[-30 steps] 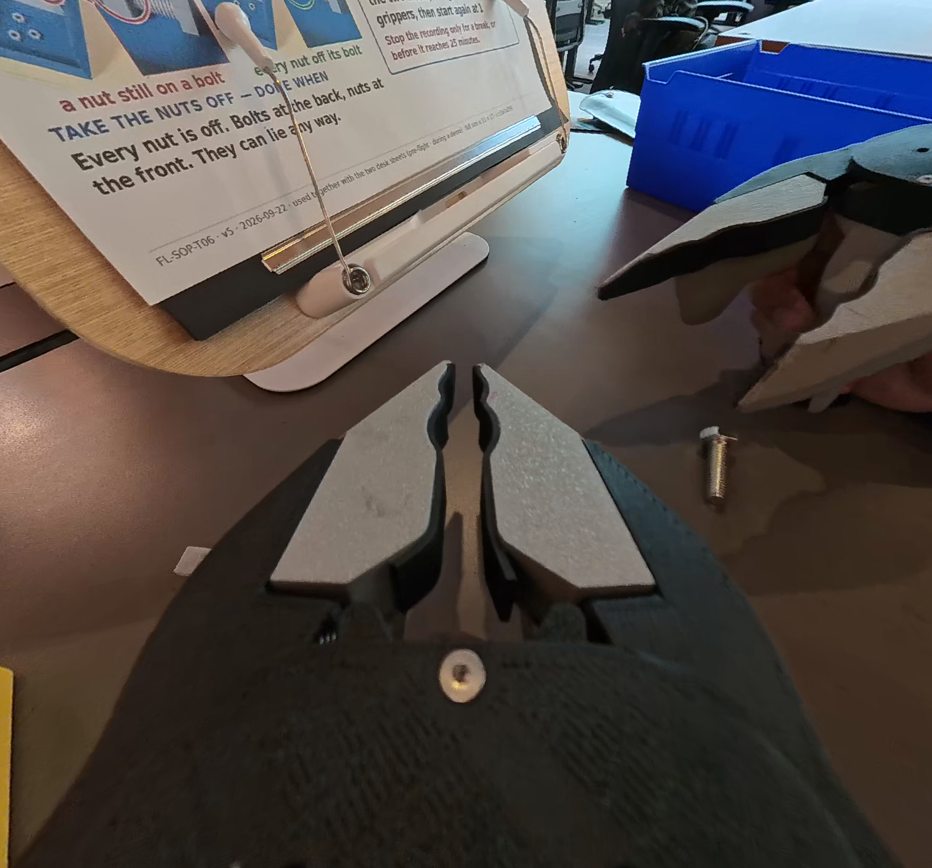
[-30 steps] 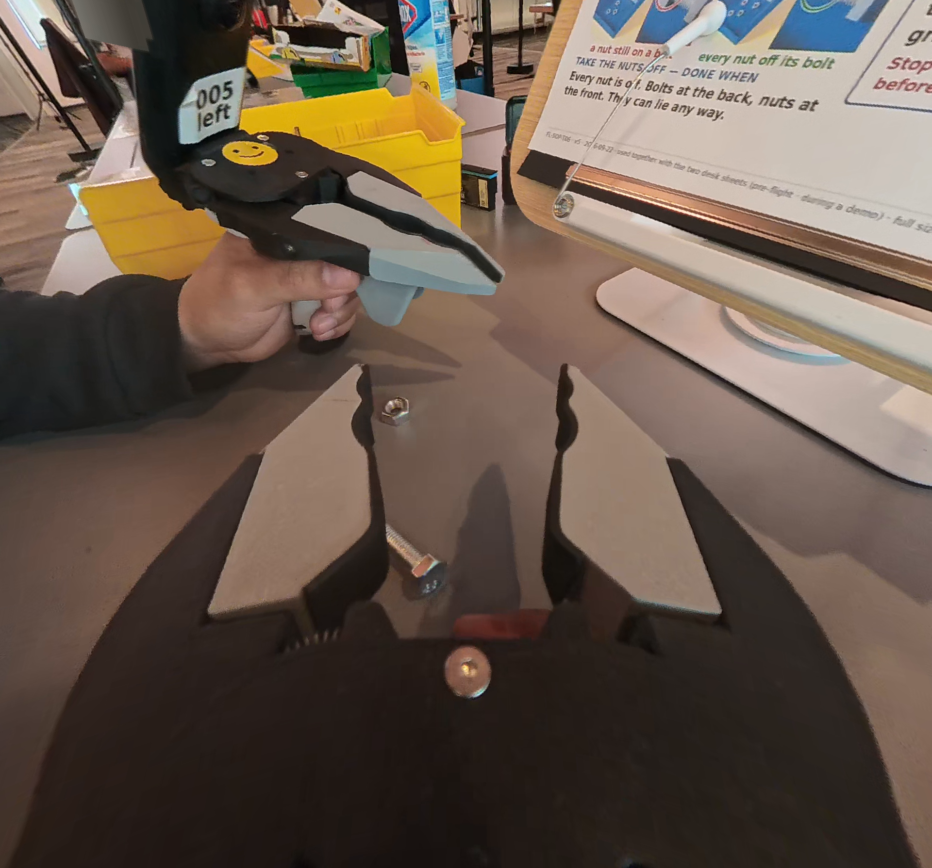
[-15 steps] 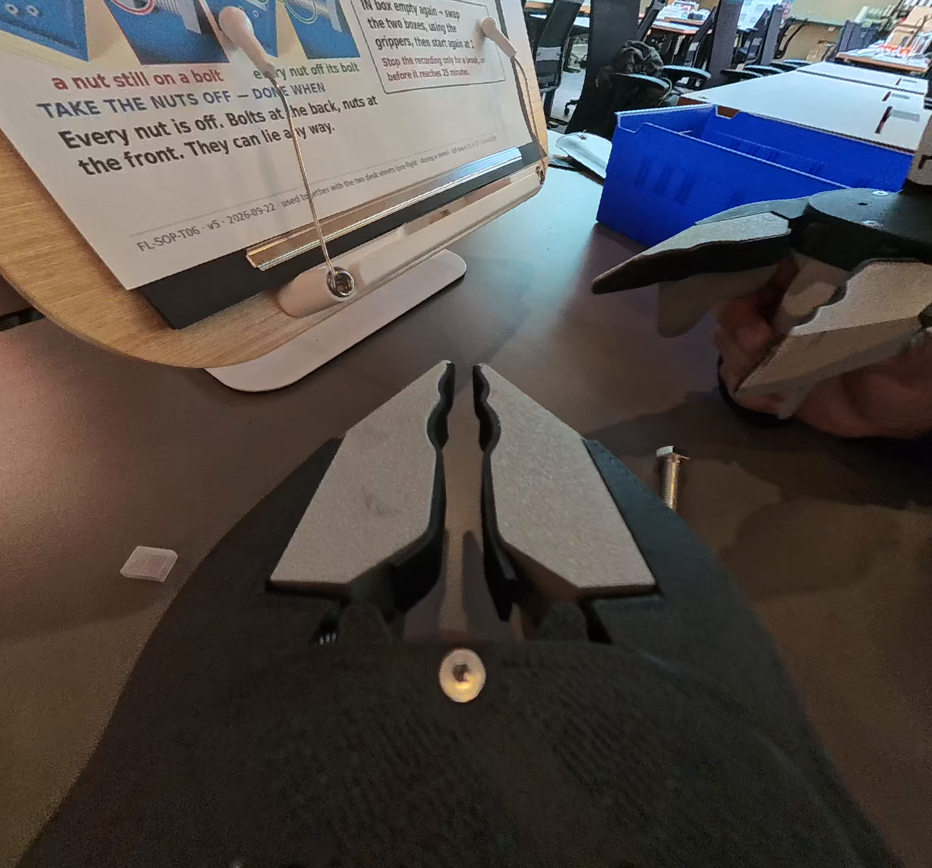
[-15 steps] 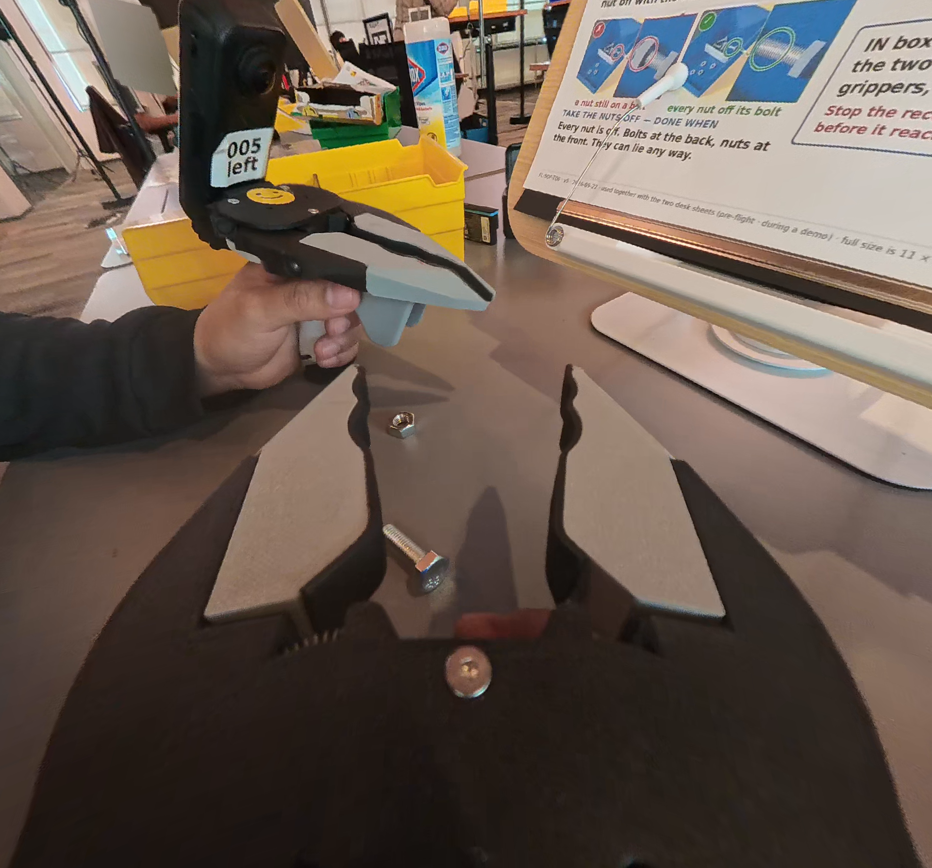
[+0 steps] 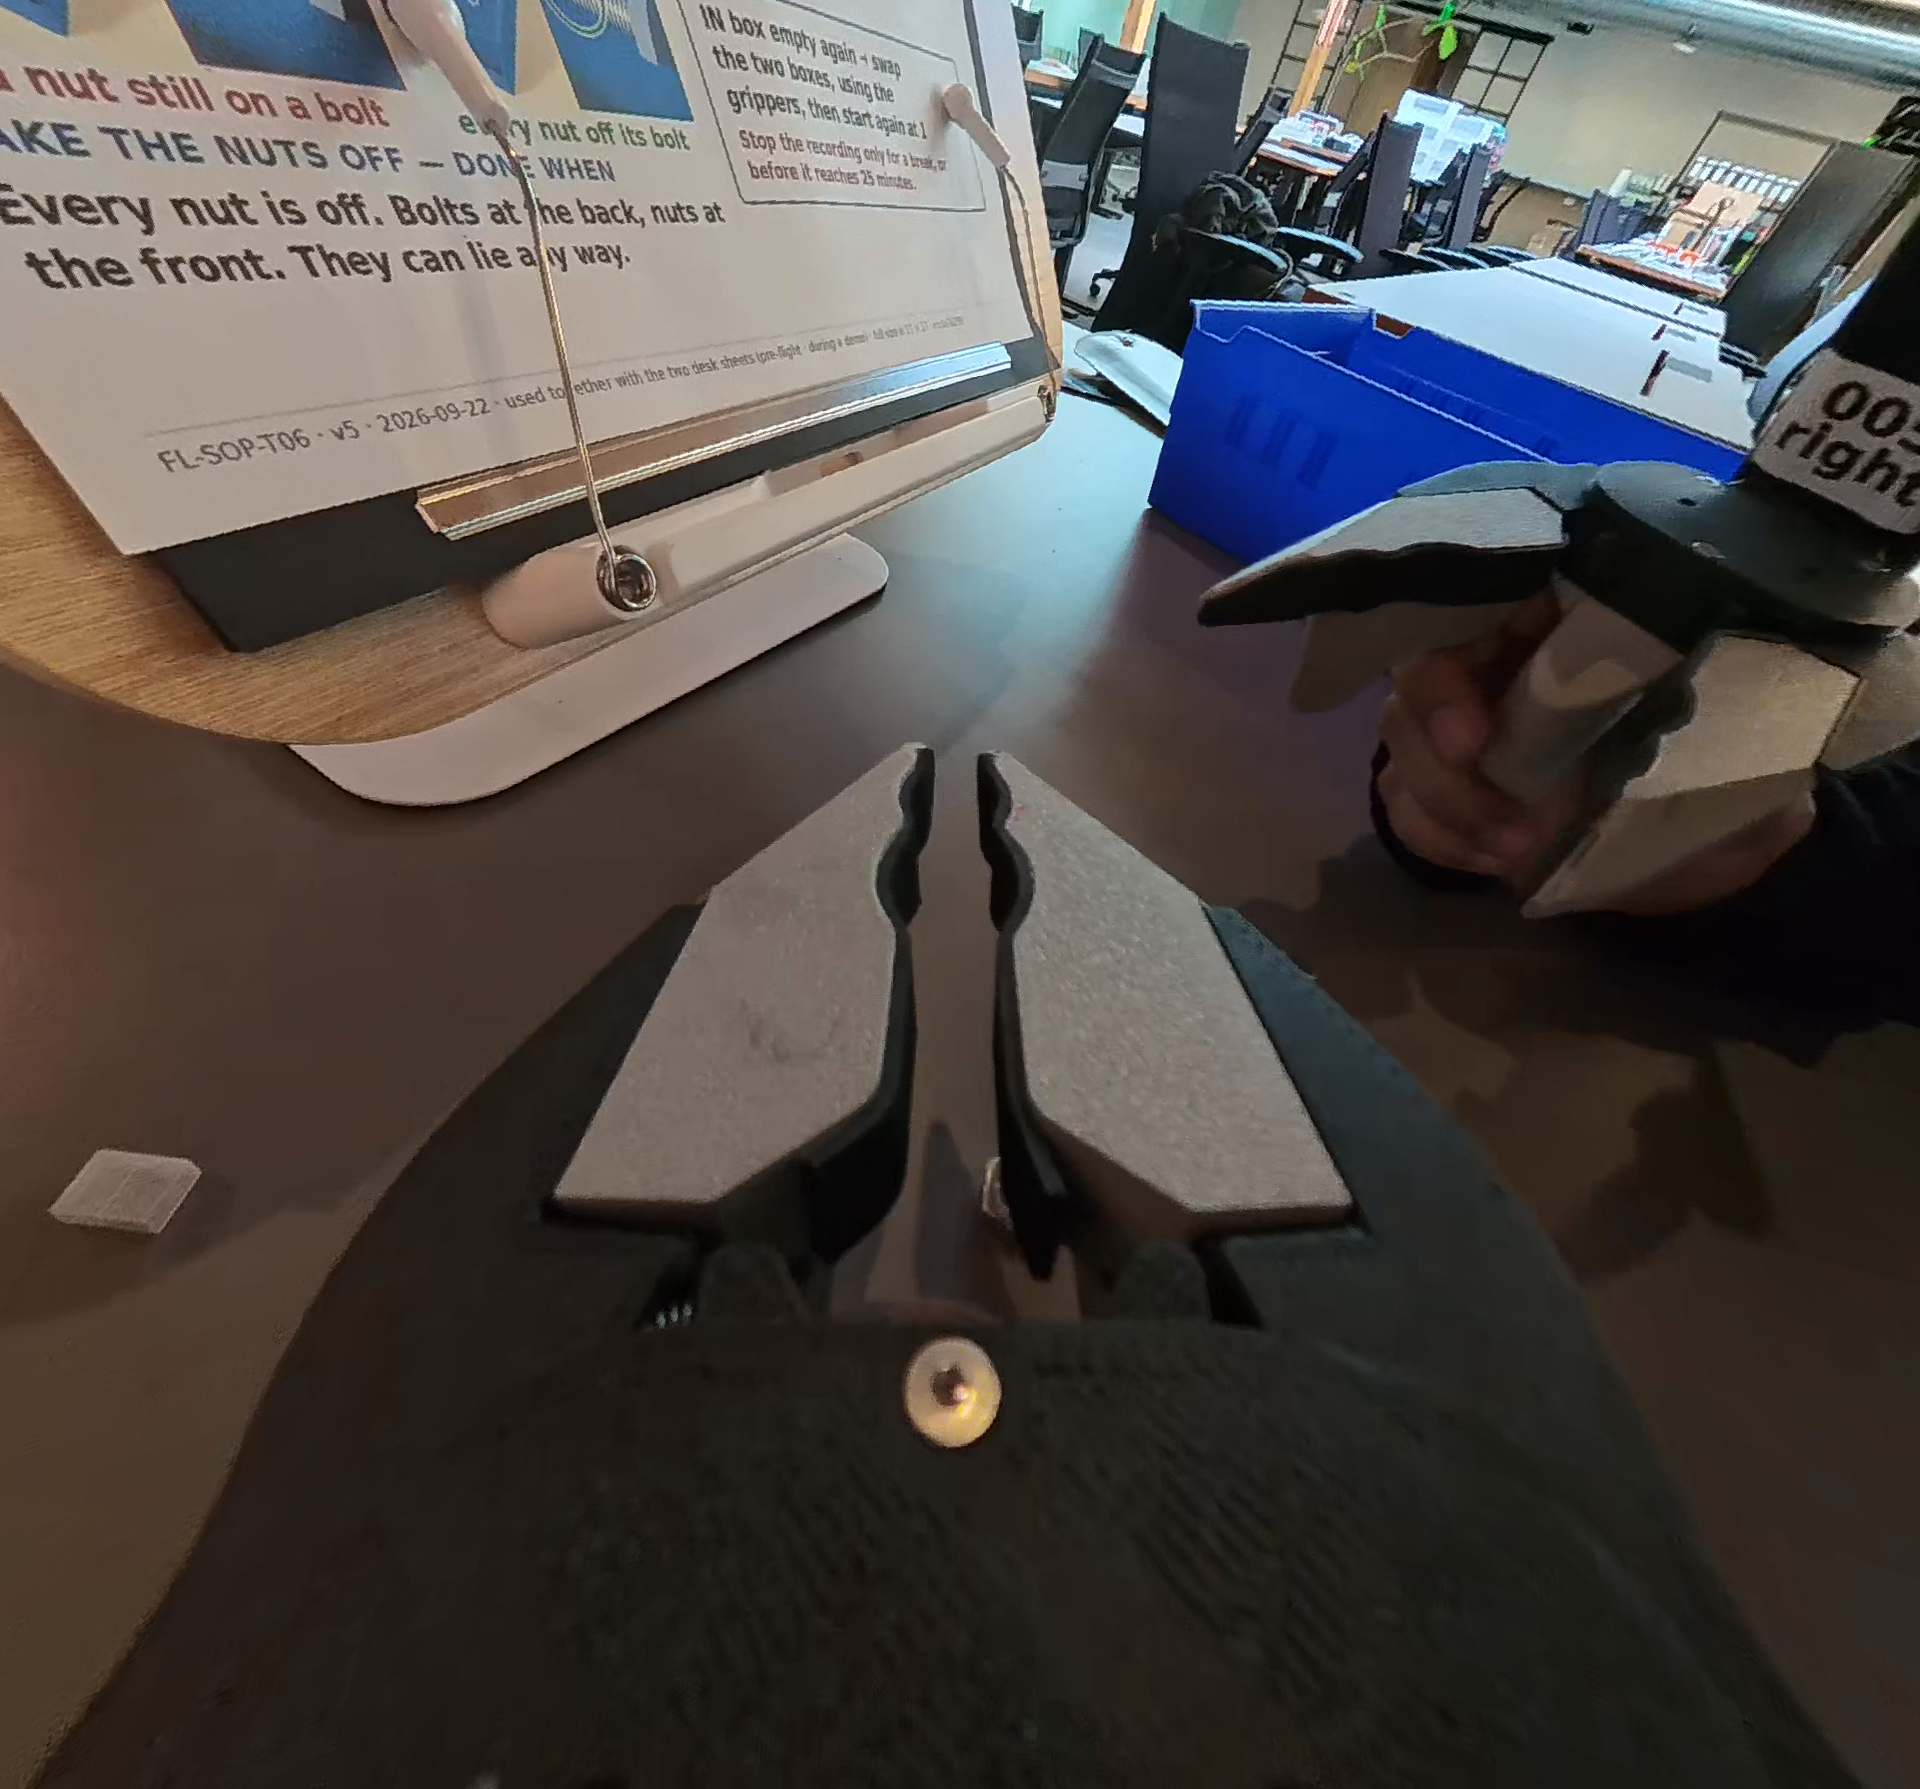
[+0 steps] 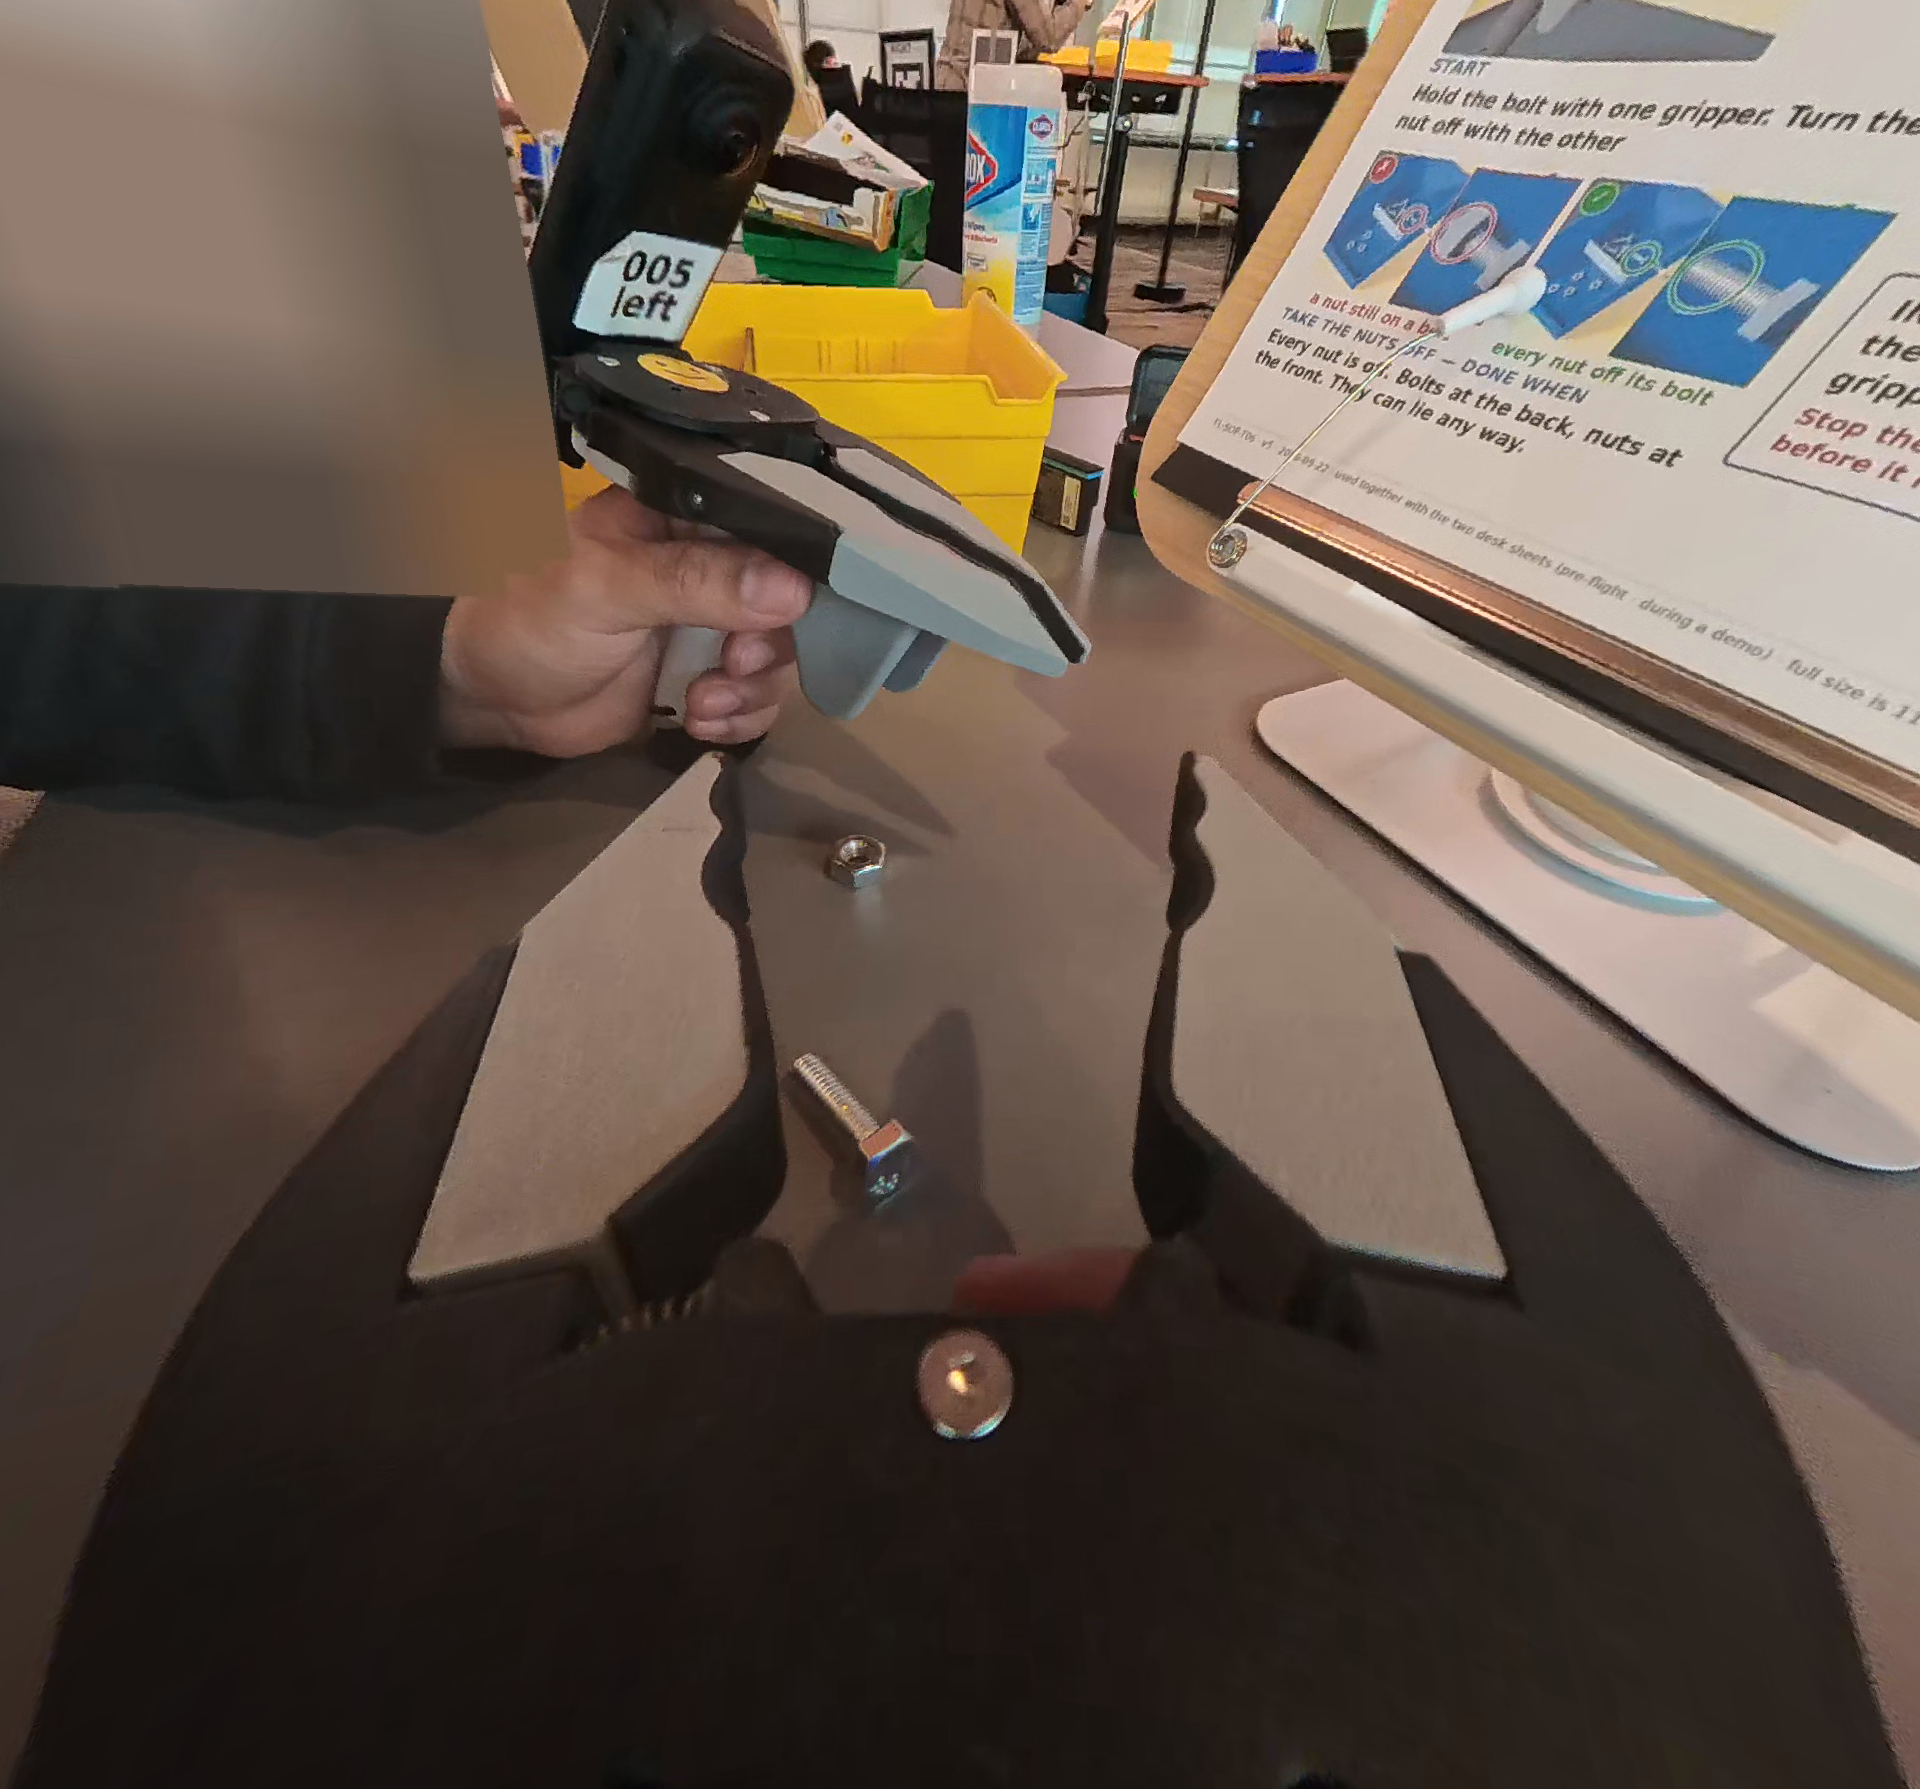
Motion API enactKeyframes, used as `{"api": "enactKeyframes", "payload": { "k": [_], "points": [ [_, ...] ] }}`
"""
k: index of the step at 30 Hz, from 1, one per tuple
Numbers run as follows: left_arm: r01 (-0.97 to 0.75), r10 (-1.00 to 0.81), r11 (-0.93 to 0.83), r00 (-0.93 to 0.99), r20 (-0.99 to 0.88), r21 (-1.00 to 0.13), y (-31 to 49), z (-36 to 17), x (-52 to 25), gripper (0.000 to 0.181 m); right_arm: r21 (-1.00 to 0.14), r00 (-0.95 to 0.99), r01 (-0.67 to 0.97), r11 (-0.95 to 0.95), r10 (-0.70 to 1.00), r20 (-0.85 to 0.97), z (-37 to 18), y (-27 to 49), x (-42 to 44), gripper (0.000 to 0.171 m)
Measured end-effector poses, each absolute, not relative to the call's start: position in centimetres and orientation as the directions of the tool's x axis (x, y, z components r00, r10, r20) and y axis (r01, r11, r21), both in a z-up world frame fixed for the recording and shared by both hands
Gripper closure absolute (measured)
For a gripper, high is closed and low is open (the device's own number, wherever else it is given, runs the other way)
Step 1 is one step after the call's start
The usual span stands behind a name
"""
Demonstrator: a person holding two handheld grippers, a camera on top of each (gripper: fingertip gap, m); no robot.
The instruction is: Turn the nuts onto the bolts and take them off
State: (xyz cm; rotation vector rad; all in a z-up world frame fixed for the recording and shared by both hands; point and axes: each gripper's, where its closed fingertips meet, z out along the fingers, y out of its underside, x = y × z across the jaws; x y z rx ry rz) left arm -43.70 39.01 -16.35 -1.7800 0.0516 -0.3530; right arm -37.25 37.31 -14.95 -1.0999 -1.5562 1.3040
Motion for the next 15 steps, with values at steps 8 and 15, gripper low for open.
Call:
{"api": "enactKeyframes", "payload": {
  "k": [8,15],
  "points": [
    [0.227,-0.172,-0.209,0.949,0.264,-0.951,39.3,-16.0,-45.2,0.176,-0.996,-0.344,0.071,0.054,0.939,0.027,-13.6,35.8,-36.1,0.098],
    [0.274,-0.132,-0.177,0.945,0.298,-0.946,39.0,-15.7,-46.7,0.176,-0.997,-0.380,0.055,0.051,0.925,0.026,-13.1,35.4,-35.5,0.101]
  ]
}}
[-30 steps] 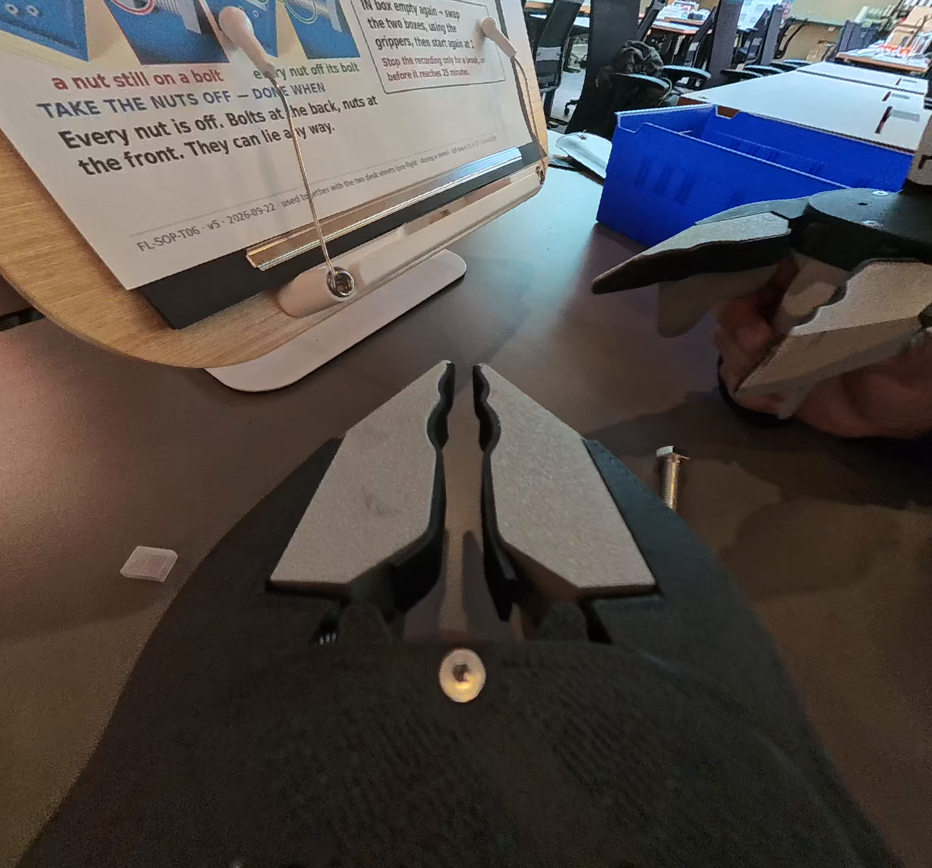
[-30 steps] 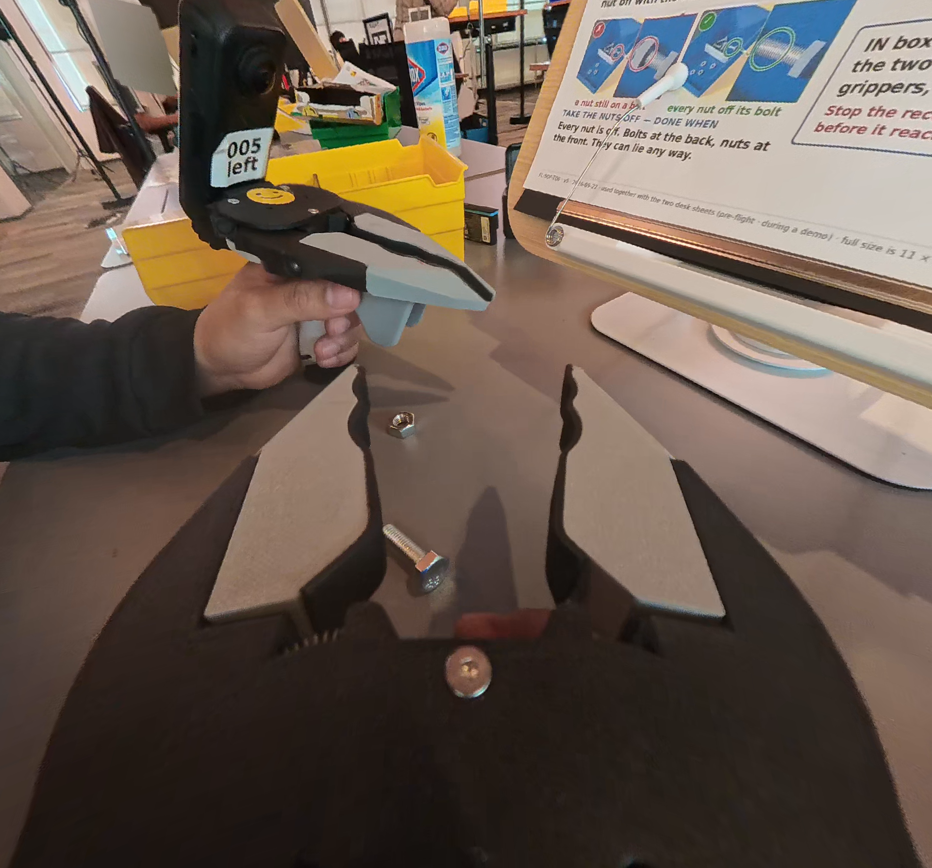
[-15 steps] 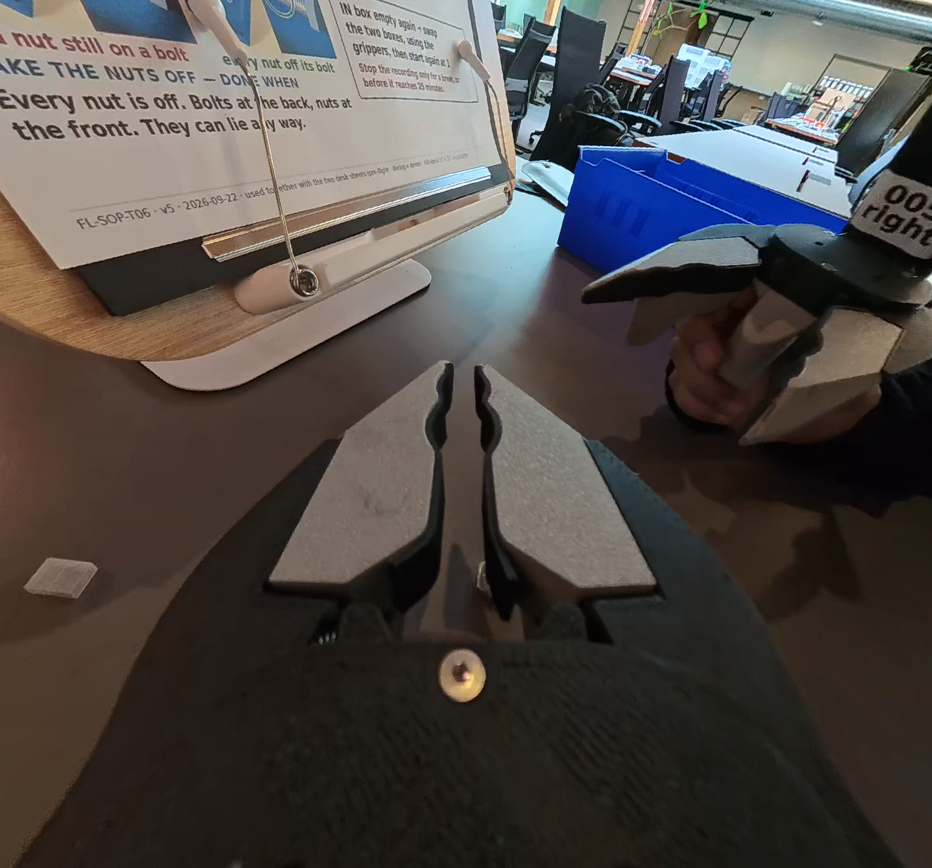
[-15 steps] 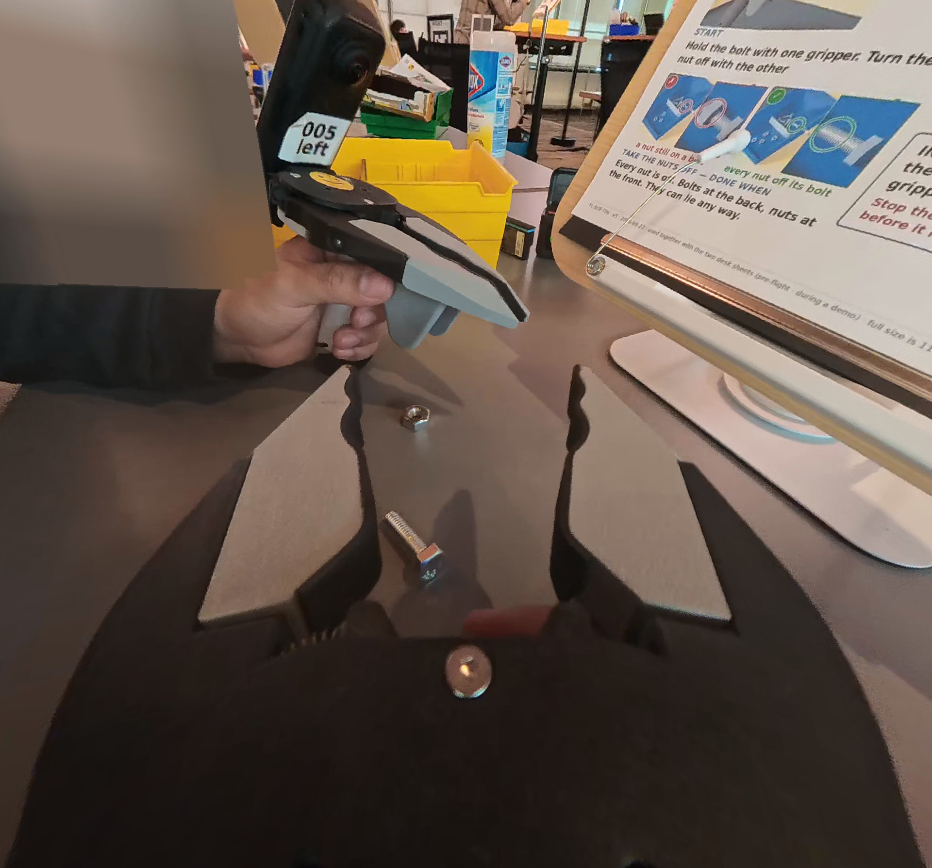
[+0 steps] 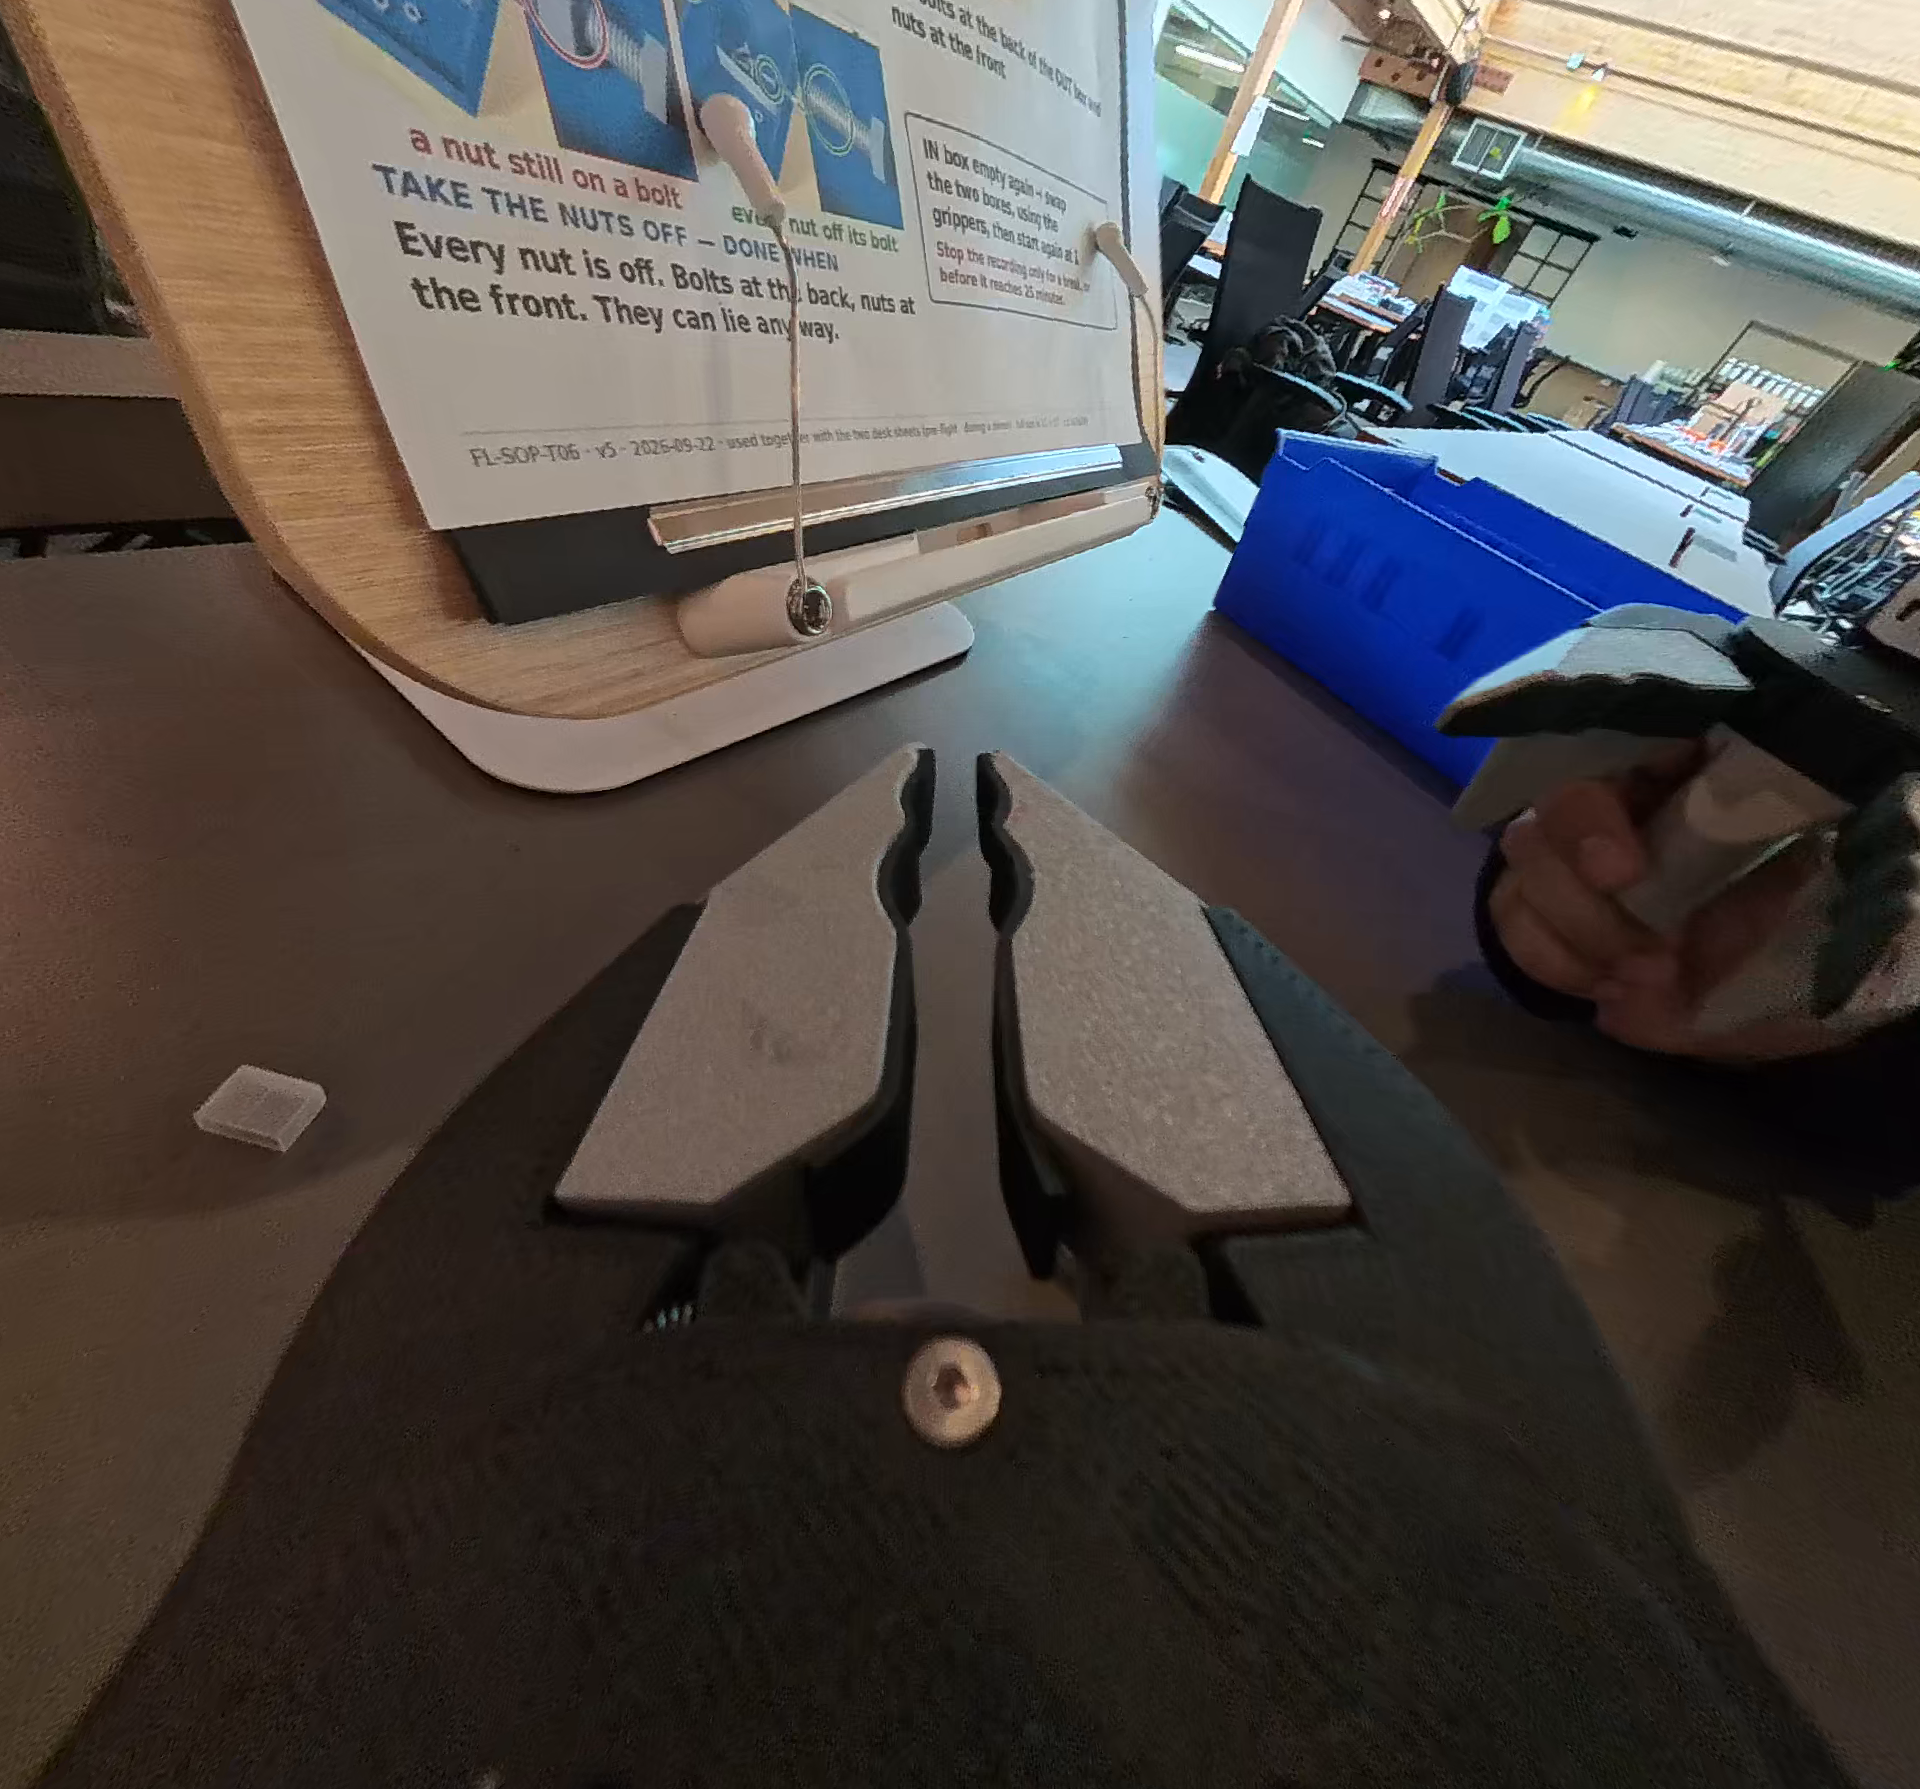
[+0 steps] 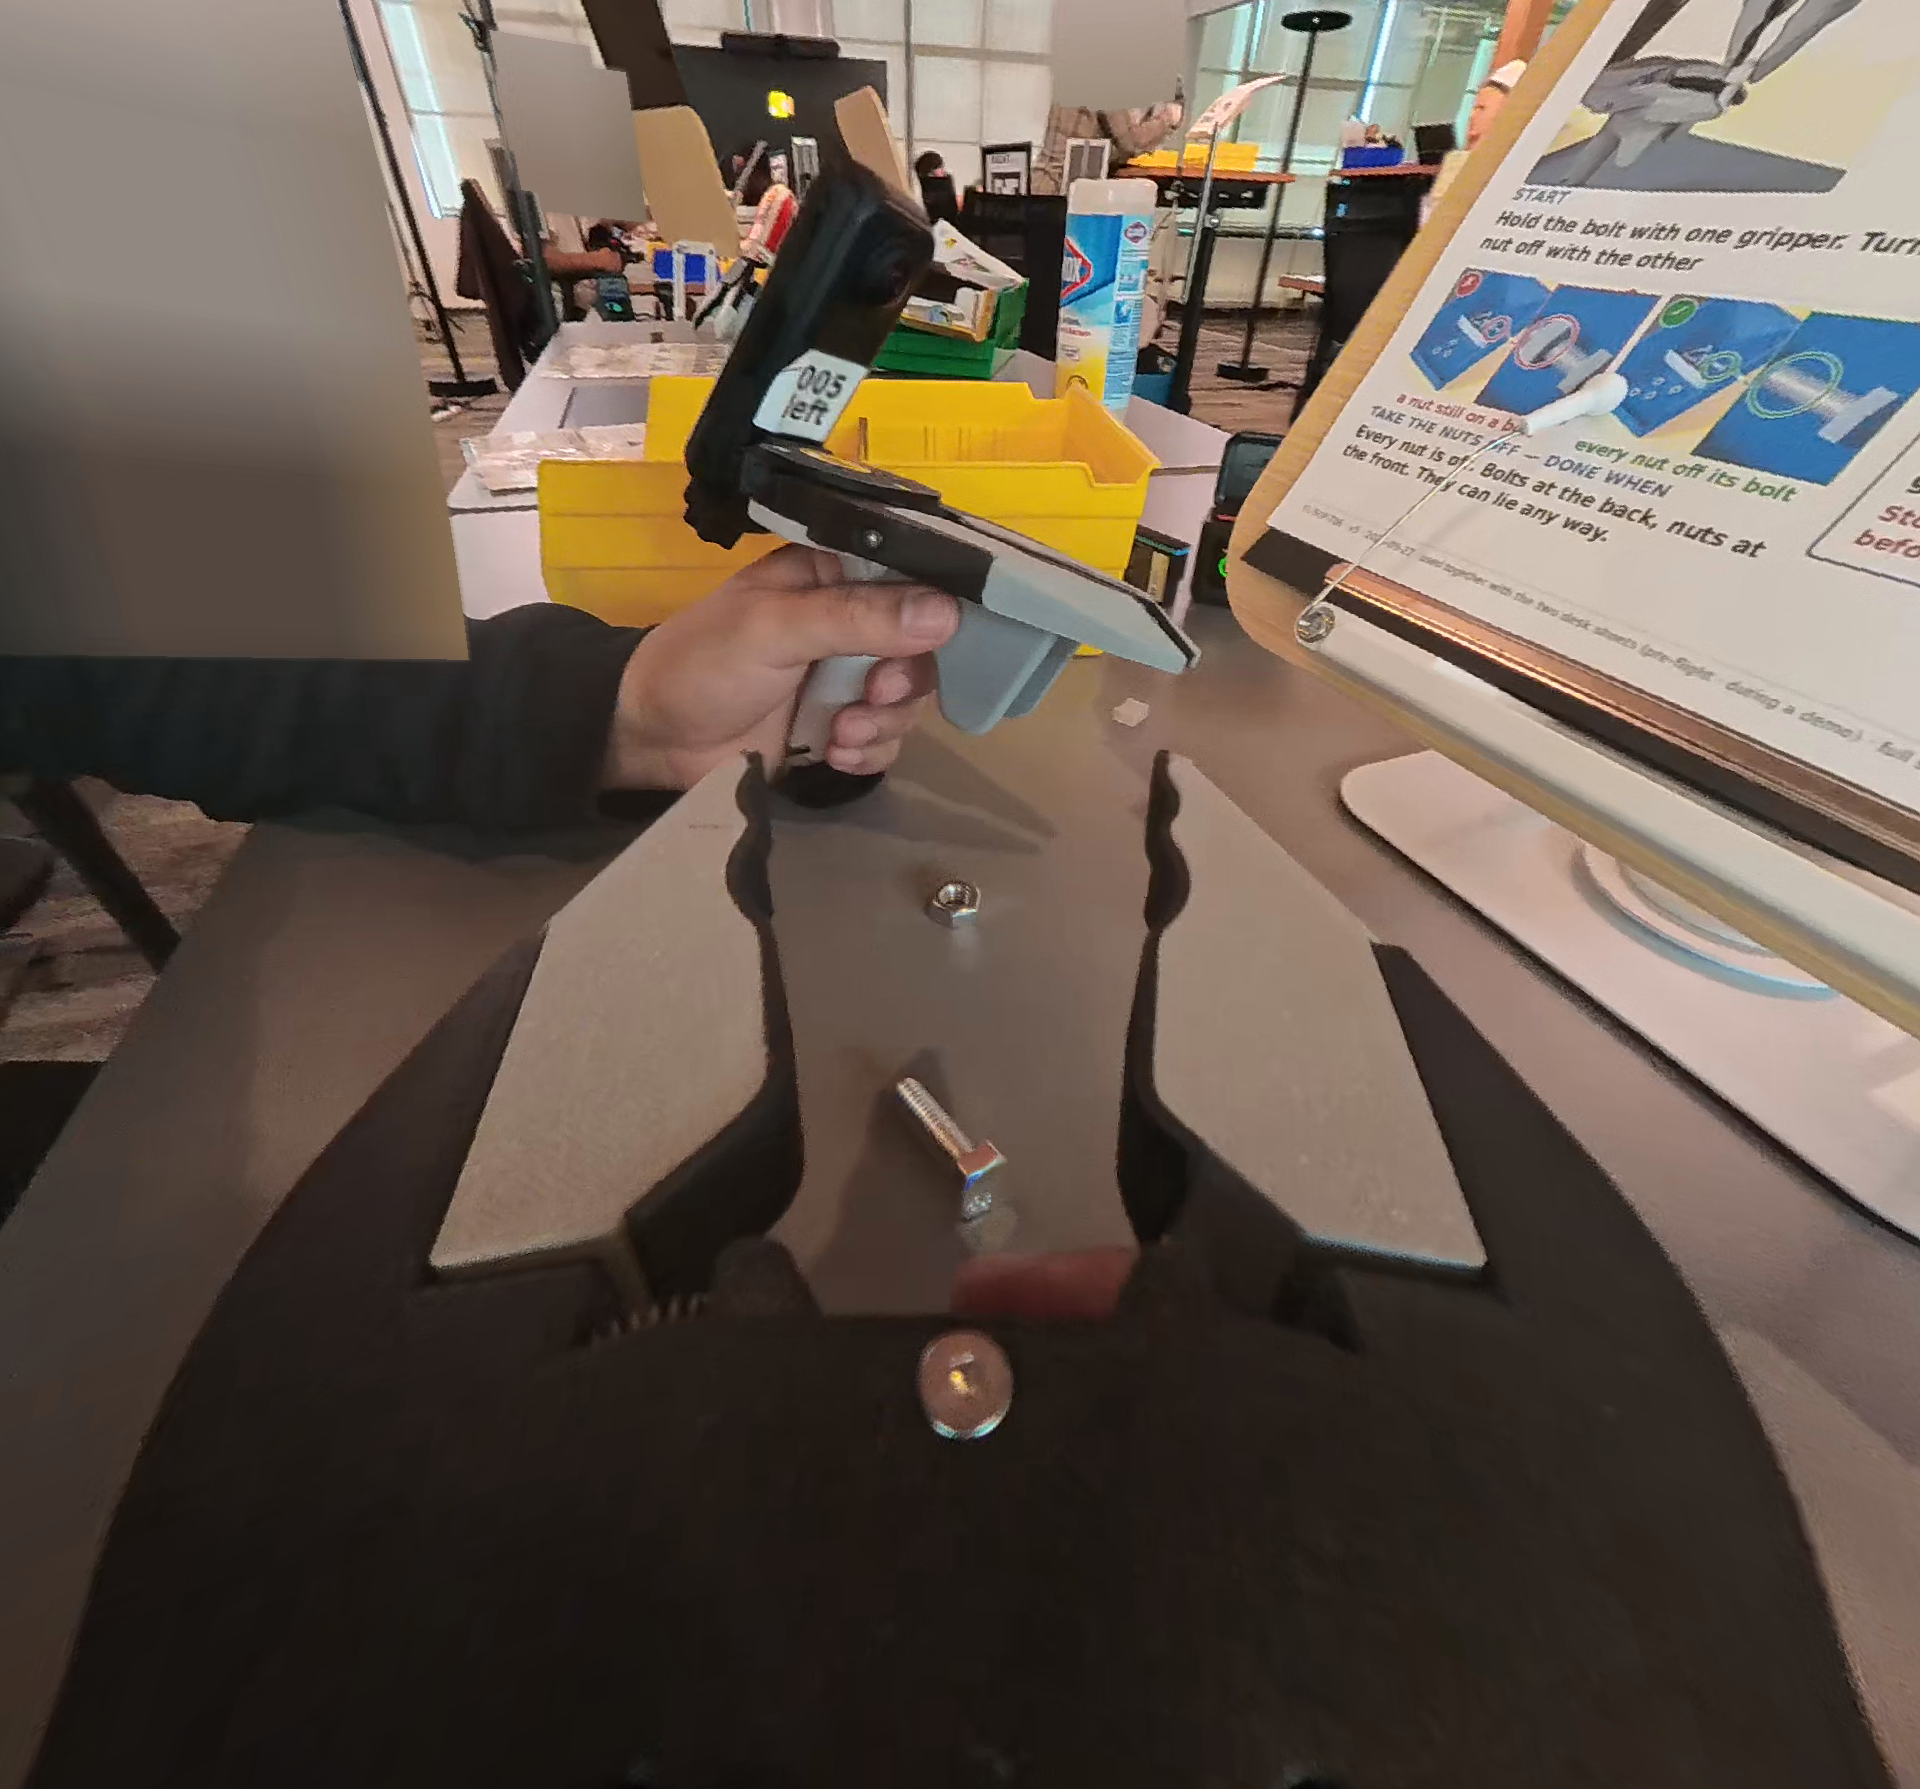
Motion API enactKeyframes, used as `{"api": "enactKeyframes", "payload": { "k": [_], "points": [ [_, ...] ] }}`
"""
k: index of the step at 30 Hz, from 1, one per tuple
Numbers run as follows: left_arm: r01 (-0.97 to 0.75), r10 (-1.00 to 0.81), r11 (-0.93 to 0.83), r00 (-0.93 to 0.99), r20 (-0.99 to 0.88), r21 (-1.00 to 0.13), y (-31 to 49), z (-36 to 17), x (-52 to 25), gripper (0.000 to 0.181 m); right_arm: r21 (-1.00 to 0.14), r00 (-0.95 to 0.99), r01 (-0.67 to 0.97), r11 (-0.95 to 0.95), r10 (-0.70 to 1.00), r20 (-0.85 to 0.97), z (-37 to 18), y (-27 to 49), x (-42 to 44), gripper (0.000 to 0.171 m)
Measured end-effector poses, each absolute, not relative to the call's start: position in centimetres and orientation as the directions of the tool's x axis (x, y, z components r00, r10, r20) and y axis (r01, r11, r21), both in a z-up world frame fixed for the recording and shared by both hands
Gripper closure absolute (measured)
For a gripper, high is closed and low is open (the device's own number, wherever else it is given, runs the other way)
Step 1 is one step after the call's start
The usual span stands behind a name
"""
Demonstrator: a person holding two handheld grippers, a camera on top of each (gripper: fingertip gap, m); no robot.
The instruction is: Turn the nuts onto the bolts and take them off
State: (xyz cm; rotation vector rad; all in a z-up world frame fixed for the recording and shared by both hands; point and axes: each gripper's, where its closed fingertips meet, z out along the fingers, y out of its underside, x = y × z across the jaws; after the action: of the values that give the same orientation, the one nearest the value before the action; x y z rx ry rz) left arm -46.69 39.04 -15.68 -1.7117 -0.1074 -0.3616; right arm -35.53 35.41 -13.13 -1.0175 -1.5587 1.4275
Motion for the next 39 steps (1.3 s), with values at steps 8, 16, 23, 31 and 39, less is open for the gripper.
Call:
{"api": "enactKeyframes", "payload": {
  "k": [8,16,23,31,39],
  "points": [
    [0.225,-0.197,-0.199,0.944,0.264,-0.954,39.3,-15.8,-44.6,0.176,-0.995,-0.425,0.034,0.091,0.903,0.067,-13.1,34.5,-35.7,0.102],
    [0.159,-0.212,-0.217,0.955,0.206,-0.963,39.5,-16.1,-43.6,0.176,-0.995,-0.392,0.049,0.085,0.918,0.059,-13.3,35.2,-35.9,0.105],
    [0.168,-0.220,-0.229,0.950,0.219,-0.959,39.6,-16.2,-43.6,0.175,-0.978,-0.295,0.123,0.169,0.947,0.127,-14.9,36.7,-36.8,0.120],
    [0.129,-0.241,-0.253,0.951,0.192,-0.959,39.6,-16.6,-42.9,0.173,-0.961,-0.367,0.229,0.156,0.928,0.063,-17.2,36.5,-37.3,0.117],
    [0.003,-0.300,-0.343,0.947,0.112,-0.939,39.3,-18.0,-41.6,0.168,-0.951,-0.408,0.269,0.149,0.913,0.027,-17.8,36.0,-37.3,0.116]
  ]
}}
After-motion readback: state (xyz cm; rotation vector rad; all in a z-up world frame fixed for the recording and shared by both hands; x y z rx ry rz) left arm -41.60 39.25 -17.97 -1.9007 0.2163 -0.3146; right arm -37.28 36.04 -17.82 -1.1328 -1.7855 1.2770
